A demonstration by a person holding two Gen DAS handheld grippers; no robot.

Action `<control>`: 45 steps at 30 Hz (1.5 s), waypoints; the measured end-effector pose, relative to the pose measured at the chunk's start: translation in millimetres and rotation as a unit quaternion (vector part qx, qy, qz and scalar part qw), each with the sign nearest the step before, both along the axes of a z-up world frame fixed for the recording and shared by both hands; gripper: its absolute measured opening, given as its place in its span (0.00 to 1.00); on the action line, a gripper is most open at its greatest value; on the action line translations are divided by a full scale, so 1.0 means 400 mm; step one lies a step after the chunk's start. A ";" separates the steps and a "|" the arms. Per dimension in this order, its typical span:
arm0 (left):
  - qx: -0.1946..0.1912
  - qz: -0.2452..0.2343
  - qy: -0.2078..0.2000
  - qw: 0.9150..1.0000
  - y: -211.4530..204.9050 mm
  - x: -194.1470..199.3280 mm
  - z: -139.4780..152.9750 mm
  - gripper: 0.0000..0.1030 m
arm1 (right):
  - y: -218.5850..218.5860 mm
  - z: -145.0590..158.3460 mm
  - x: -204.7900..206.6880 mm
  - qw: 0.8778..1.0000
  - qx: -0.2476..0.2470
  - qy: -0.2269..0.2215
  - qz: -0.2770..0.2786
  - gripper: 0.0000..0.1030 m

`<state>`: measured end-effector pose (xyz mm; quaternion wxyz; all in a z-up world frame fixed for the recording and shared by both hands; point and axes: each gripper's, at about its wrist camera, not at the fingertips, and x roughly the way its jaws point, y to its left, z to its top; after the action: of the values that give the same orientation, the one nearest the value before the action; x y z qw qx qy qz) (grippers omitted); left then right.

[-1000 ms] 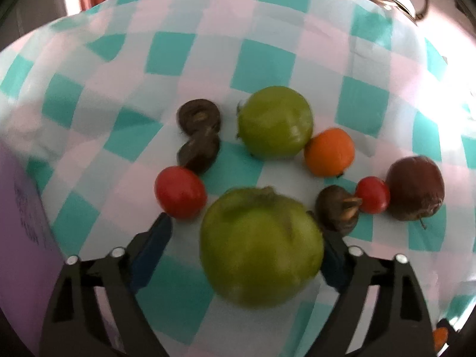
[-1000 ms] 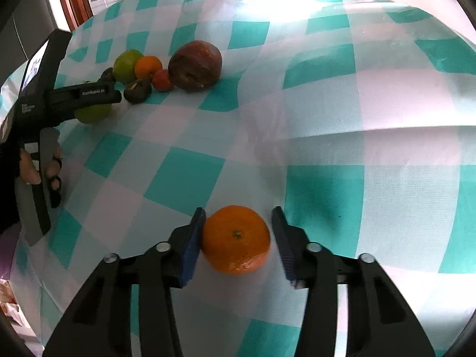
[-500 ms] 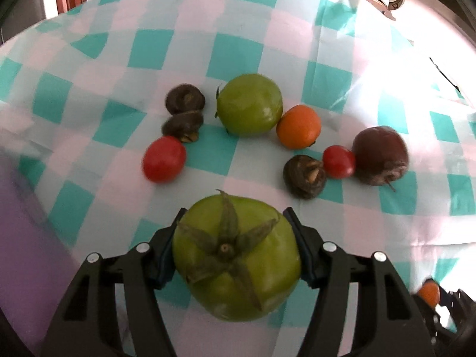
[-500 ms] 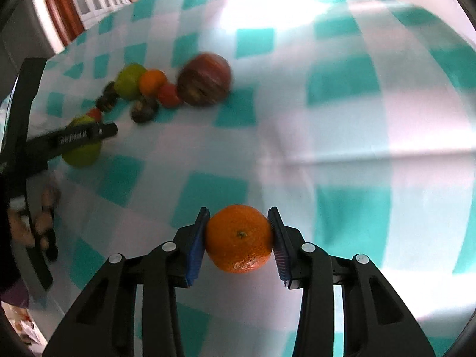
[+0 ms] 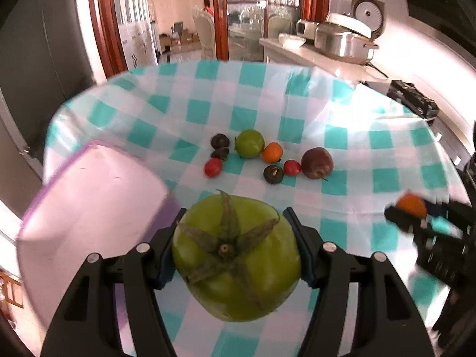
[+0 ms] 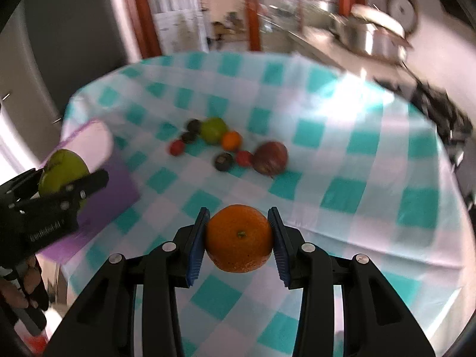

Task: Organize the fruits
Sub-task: 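Carry both fruits into the purple-rimmed box and open both tools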

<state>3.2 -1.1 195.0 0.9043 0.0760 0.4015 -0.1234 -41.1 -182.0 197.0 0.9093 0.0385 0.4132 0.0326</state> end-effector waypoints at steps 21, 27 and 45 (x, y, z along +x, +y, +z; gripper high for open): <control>0.022 0.026 -0.111 0.993 0.200 -0.457 0.328 0.62 | 0.145 0.401 -0.377 0.978 -0.081 -0.114 0.153 0.39; 0.026 0.054 -0.099 0.993 0.286 -0.512 0.307 0.62 | 0.104 0.388 -0.434 0.978 -0.103 -0.108 0.145 0.39; -0.020 0.151 -0.002 0.988 0.520 -0.295 0.153 0.62 | 0.365 0.271 -0.117 0.964 -0.089 -0.015 0.251 0.39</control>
<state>-114.7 207.0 256.2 0.9146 -0.0031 0.4043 0.0067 -87.7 -36.0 305.3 0.8777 -0.1475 0.3975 0.2234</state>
